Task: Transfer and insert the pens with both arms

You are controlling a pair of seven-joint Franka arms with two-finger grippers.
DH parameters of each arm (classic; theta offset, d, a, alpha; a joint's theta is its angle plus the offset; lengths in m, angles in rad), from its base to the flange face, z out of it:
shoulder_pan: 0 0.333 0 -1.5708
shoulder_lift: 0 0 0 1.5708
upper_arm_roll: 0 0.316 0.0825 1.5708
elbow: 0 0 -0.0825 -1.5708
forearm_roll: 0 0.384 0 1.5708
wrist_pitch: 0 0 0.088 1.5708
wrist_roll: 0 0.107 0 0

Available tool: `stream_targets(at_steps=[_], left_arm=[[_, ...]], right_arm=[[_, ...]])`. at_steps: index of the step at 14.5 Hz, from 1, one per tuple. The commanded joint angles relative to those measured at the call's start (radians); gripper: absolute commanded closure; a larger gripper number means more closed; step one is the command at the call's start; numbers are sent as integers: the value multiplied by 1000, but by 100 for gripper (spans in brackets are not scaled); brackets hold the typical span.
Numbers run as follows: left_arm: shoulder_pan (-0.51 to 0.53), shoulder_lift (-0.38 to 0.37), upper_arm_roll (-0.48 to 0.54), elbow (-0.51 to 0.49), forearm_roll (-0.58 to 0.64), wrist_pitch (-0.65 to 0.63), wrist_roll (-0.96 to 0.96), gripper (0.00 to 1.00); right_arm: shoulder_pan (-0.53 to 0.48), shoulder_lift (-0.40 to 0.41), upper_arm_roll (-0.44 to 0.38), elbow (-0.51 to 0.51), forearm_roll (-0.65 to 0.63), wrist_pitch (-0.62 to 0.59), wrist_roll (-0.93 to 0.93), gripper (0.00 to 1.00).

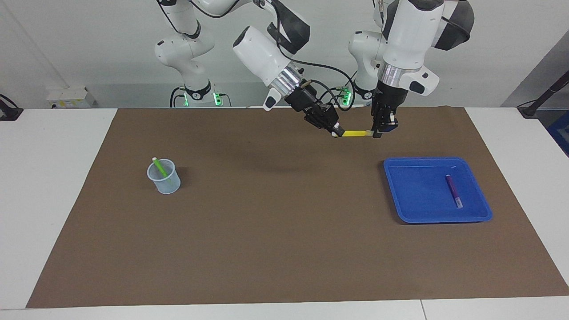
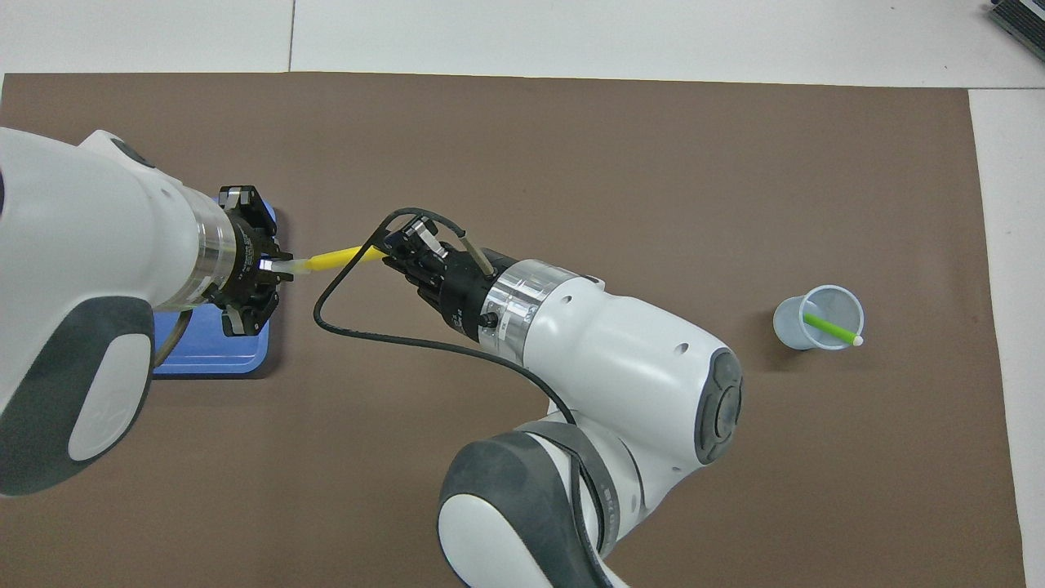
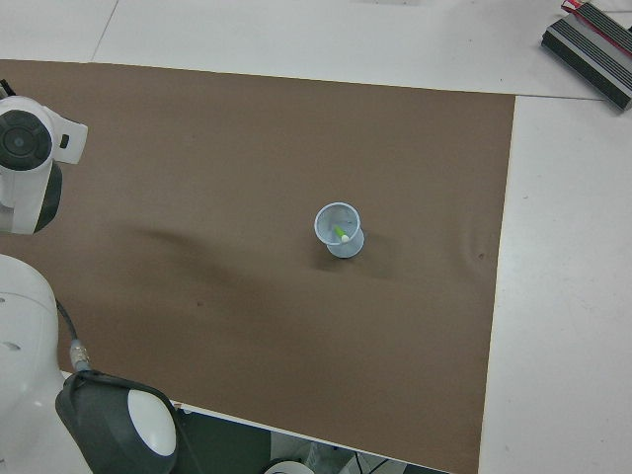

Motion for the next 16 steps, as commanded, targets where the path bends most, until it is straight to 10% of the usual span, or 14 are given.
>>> stream_targets(at_steps=[1, 16], left_arm=[[-15, -34, 8, -19, 19, 2, -38, 100], [-21, -33, -7, -11, 19, 19, -101, 100]], right_arm=[[-4, 14, 7, 5, 27, -1, -16, 100], [10, 15, 7, 6, 27, 5, -16, 100]])
